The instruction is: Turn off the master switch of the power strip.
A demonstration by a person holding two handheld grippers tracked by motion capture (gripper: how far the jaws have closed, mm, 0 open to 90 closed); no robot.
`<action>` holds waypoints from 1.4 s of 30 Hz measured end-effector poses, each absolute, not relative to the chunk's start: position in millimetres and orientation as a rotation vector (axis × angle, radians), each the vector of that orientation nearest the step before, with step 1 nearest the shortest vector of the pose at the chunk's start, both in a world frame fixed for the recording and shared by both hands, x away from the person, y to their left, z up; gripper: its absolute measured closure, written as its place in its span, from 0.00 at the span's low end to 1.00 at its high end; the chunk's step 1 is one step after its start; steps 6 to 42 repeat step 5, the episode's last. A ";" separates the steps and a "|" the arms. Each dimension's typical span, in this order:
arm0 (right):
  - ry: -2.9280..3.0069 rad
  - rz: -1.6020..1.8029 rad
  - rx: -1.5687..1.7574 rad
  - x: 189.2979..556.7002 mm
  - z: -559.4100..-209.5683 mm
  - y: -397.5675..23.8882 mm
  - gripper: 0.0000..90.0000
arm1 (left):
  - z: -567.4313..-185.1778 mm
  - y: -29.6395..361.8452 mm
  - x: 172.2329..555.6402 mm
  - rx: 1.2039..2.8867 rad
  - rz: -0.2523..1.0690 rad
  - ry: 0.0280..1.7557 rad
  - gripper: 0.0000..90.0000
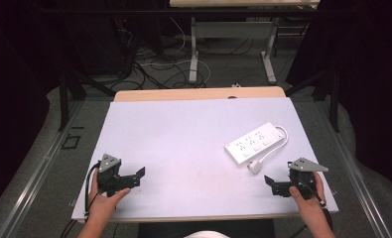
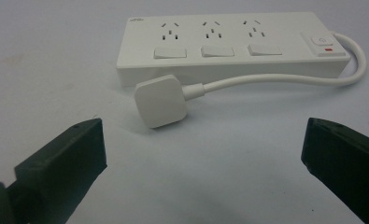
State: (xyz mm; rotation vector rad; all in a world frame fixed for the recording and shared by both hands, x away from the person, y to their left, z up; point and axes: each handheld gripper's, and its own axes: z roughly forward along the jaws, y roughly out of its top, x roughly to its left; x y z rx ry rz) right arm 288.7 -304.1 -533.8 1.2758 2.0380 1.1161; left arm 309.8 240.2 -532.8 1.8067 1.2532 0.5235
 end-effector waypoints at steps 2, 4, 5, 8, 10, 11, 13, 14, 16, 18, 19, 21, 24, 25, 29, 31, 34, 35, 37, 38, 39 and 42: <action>2.036 1.122 1.284 288.8 -534.5 -303.8 0.00 | -532.7 240.3 309.8 1.810 0.521 1.254 0.03; 2.042 1.123 1.280 289.0 -534.4 -304.5 0.00 | -533.1 239.9 310.0 1.809 0.521 1.256 0.03; 2.010 1.138 1.261 290.7 -536.4 -304.1 0.00 | -533.0 239.8 310.2 1.809 0.520 1.255 0.03; 2.010 1.138 1.261 290.7 -536.4 -304.1 0.00 | -533.0 239.8 310.2 1.809 0.520 1.255 0.03; 2.010 1.138 1.261 290.7 -536.4 -304.1 0.00 | -533.0 239.8 310.2 1.809 0.520 1.255 0.03; 2.010 1.138 1.261 290.7 -536.4 -304.1 0.00 | -533.0 239.8 310.2 1.809 0.520 1.255 0.03; 2.010 1.138 1.261 290.7 -536.4 -304.1 0.00 | -533.0 239.8 310.2 1.809 0.520 1.255 0.03; 2.010 1.138 1.261 290.7 -536.4 -304.1 0.00 | -533.0 239.8 310.2 1.809 0.520 1.255 0.03; 2.010 1.138 1.261 290.7 -536.4 -304.1 0.00 | -533.0 239.8 310.2 1.809 0.520 1.255 0.03; 2.010 1.138 1.261 290.7 -536.4 -304.1 0.00 | -533.0 239.8 310.2 1.809 0.520 1.255 0.03; 2.010 1.138 1.261 290.7 -536.4 -304.1 0.00 | -533.0 239.8 310.2 1.809 0.520 1.255 0.03; 2.010 1.138 1.261 290.7 -536.4 -304.1 0.00 | -533.0 239.8 310.2 1.809 0.520 1.255 0.03; 2.010 1.138 1.261 290.7 -536.4 -304.1 0.00 | -533.0 239.8 310.2 1.809 0.520 1.255 0.03; 2.010 1.138 1.261 290.7 -536.4 -304.1 0.00 | -533.0 239.8 310.2 1.809 0.520 1.255 0.03; 2.010 1.138 1.261 290.7 -536.4 -304.1 0.00 | -533.0 239.8 310.2 1.809 0.520 1.255 0.03; 2.010 1.138 1.261 290.7 -536.4 -304.1 0.00 | -533.0 239.8 310.2 1.809 0.520 1.255 0.03; 2.010 1.138 1.261 290.7 -536.4 -304.1 0.00 | -533.0 239.8 310.2 1.809 0.520 1.255 0.03; 2.010 1.138 1.261 290.7 -536.4 -304.1 0.00 | -533.0 239.8 310.2 1.809 0.520 1.255 0.03; 2.010 1.138 1.261 290.7 -536.4 -304.1 0.00 | -533.0 239.8 310.2 1.809 0.520 1.255 0.03; 2.010 1.138 1.261 290.7 -536.4 -304.1 0.00 | -533.0 239.8 310.2 1.809 0.520 1.255 0.03; 2.010 1.138 1.261 290.7 -536.4 -304.1 0.00 | -533.0 239.8 310.2 1.809 0.520 1.255 0.03; 2.010 1.138 1.261 290.7 -536.4 -304.1 0.00 | -533.0 239.8 310.2 1.809 0.520 1.255 0.03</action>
